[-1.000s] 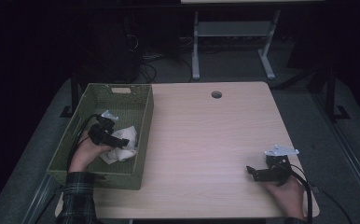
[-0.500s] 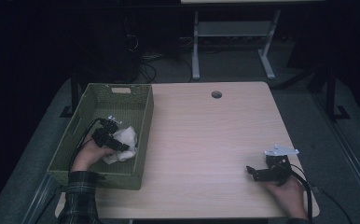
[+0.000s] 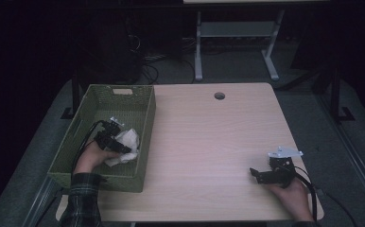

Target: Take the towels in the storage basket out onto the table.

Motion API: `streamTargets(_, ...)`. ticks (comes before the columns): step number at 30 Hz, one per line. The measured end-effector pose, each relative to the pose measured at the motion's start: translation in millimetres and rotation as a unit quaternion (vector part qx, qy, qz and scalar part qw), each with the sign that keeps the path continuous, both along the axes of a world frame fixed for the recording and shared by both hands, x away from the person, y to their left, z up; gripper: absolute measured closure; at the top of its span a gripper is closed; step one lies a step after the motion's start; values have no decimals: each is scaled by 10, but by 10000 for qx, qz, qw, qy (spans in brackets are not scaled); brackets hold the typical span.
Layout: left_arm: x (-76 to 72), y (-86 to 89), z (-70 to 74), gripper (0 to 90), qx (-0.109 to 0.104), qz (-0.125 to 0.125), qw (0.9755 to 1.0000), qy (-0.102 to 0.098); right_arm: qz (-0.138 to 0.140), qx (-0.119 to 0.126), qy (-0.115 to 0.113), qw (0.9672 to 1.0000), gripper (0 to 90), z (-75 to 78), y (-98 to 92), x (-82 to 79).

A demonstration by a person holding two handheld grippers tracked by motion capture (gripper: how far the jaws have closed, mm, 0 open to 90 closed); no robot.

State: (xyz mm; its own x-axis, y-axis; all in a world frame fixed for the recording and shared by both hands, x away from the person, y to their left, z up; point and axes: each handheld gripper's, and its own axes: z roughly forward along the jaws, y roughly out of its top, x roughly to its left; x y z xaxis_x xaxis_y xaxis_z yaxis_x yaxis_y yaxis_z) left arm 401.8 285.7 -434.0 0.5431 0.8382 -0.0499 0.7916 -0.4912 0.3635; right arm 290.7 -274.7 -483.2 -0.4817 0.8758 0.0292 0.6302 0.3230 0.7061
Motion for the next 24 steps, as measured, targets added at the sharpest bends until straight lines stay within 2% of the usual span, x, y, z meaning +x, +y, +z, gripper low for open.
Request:
streamTargets(3,-12,-3,31,348,-34,-29,10000,27,-5,0,4,10000,36,0,1,2)
streamTargets(5,-20,-7,41,511,-189,-121,9997,123,-3,-1,-1,10000,36,0,1,4)
streamTargets(6,-20,-11,46,575,-175,-162,9996,143,-10,0,0,10000,37,0,2,3)
streamTargets(7,-19,-13,54,610,-226,-150,9994,218,-20,1,2,10000,37,0,3,2)
streamTargets(9,-18,-11,60,630,-236,-140,9994,226,-27,-1,2,10000,37,0,4,0)
streamTargets(11,-20,-10,71,702,-277,-114,9992,270,-43,0,-5,10000,37,-1,6,-2)
streamTargets(16,-17,8,121,732,-310,-107,9990,306,-55,-2,-2,10000,38,0,7,-6)
streamTargets(19,-24,34,175,738,-478,-104,9986,201,-59,1,1,10000,38,1,8,-6)
streamTargets(22,-36,69,229,739,-845,-3,9964,38,-54,-2,-3,10000,38,0,7,-6)
streamTargets(24,-42,95,267,739,-944,-35,9955,-75,-55,-3,-1,10000,38,0,7,-6)
